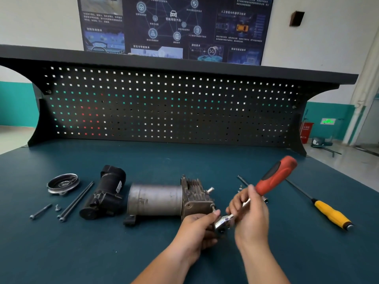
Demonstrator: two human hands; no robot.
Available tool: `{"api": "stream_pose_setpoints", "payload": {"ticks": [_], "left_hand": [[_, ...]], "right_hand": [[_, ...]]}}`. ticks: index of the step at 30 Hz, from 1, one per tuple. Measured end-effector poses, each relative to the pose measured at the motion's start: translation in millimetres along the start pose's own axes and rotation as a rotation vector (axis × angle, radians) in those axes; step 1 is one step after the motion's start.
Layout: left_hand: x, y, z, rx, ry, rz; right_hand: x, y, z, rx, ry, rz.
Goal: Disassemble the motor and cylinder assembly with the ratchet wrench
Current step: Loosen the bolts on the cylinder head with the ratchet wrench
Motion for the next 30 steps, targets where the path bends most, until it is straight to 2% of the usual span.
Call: {"api": "stream_pose_setpoints", "payload": {"ticks": [5,13,16,30], "left_hand": [[0,2,2,0.027,0.001,0.021],[2,1,2,0.020,0.029,0.038],[2,1,3,0.015,0.022,0.042],[-3,8,7,-0.073,-0.056,0.081]], "right_hand": [[13,-19,13,0.254,0.171,-0.101],[4,-58,-26,0.542,0.328,-0.373],[3,-62,-29,0.525,0.323,-0.414],[10,-44,0,0.285,0.175,-0.329]]}}
Point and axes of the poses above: each hand's wrist, its own x-axis towards the middle knuckle, its own y-axis out of the palm, z = x × y, the point moved 10 cm from there along x, towards the middle knuckle, and after that the axes turned 6 degrees about y, right-handed, at the moved point
